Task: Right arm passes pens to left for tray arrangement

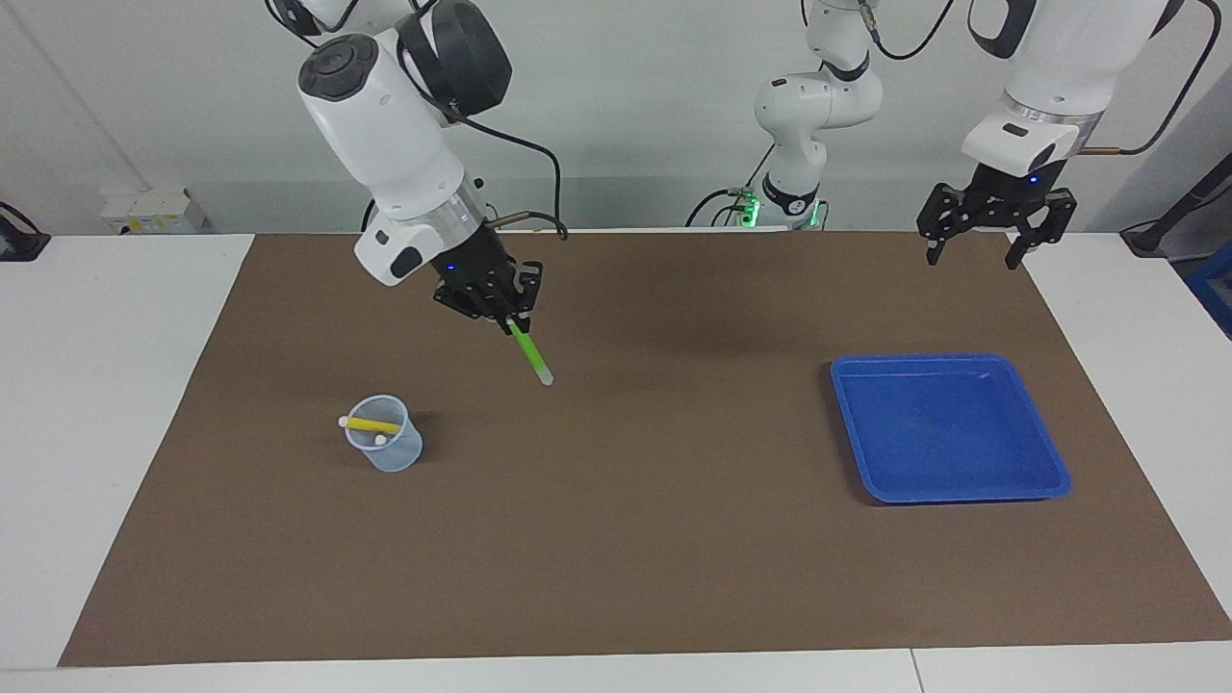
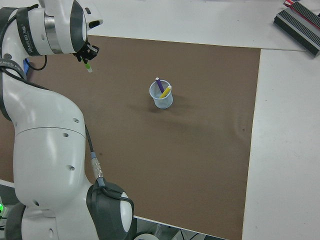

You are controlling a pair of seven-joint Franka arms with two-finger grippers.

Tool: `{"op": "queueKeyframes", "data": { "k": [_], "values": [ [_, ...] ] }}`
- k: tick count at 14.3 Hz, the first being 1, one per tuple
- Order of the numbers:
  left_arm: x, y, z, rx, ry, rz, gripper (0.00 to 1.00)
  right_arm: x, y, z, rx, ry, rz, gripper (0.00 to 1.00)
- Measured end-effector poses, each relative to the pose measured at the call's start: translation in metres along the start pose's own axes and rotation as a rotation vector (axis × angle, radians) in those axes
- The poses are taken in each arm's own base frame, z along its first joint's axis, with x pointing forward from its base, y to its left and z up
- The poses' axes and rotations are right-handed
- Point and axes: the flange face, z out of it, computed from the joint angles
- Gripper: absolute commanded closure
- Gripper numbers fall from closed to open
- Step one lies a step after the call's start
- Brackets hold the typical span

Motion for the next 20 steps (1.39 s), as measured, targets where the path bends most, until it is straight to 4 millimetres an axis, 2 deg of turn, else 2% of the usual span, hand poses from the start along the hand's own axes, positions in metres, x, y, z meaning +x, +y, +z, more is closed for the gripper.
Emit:
{"op": "queueKeyframes", "data": {
  "k": [1, 3, 5, 8, 10, 12, 15, 18, 20],
  "values": [
    [0.000, -0.007, -0.001, 0.003, 0.011, -0.011, 0.00, -0.006, -0.015, 0.004, 0.043, -0.008, 0.076, 1.00],
    [0.011, -0.007, -0.007, 0.023, 0.117, -0.008, 0.00, -0.014, -0.041, 0.007, 0.135, -0.019, 0.271, 1.00],
    [0.021, -0.002, 0.003, 0.035, 0.199, 0.002, 0.00, -0.017, -0.059, 0.005, 0.246, -0.052, 0.472, 1.00],
    [0.018, -0.004, 0.051, 0.024, 0.150, -0.004, 0.00, -0.016, -0.072, 0.011, 0.342, -0.115, 0.609, 1.00],
    [0.020, -0.025, 0.086, 0.018, 0.116, -0.039, 0.00, -0.012, -0.076, 0.018, 0.387, -0.142, 0.674, 1.00],
    [0.015, -0.041, 0.102, 0.006, 0.052, -0.066, 0.00, -0.010, -0.085, 0.026, 0.449, -0.168, 0.732, 1.00],
    [0.013, -0.034, 0.089, -0.001, 0.015, -0.053, 0.00, -0.019, -0.109, 0.044, 0.481, -0.198, 0.832, 1.00],
    [0.020, -0.026, 0.065, 0.015, 0.082, 0.005, 0.00, -0.022, -0.119, 0.055, 0.495, -0.216, 0.926, 1.00],
    [0.022, -0.024, 0.061, 0.023, 0.109, 0.053, 0.00, -0.022, -0.120, 0.056, 0.502, -0.233, 0.944, 1.00]
  ]
}}
